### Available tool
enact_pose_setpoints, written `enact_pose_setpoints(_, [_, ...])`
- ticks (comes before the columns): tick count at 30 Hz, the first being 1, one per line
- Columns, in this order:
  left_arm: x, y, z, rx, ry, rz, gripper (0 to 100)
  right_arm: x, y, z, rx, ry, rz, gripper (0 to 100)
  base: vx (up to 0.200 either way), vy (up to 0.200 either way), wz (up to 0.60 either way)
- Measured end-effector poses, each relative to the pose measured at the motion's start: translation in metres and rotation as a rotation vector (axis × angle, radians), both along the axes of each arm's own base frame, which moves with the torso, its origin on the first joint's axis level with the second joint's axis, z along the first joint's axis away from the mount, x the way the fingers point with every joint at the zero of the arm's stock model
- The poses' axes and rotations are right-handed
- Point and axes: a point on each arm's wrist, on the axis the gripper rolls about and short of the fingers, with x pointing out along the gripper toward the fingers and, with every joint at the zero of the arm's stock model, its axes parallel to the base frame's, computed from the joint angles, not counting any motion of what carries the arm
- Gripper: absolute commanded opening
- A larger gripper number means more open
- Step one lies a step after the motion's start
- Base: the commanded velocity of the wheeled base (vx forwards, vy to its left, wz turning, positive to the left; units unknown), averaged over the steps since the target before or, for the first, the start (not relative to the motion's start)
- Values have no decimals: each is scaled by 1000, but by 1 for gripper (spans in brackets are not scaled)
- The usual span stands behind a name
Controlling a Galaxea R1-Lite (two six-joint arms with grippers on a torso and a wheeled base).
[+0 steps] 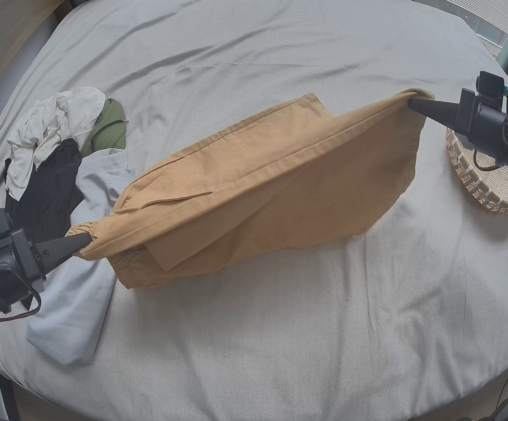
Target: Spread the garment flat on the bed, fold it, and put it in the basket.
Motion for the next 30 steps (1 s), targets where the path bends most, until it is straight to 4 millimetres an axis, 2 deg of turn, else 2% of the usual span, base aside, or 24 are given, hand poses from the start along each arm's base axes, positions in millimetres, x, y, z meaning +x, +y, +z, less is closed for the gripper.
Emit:
enact_pose_setpoints(15, [10, 4, 1, 1, 11, 27, 0, 41, 12, 1, 12, -4, -11, 0, 0, 0, 0])
enact_pose_setpoints(30, [25, 8, -2, -32, 37, 56, 0, 97, 34, -10, 17, -18, 6, 0, 0, 0, 0])
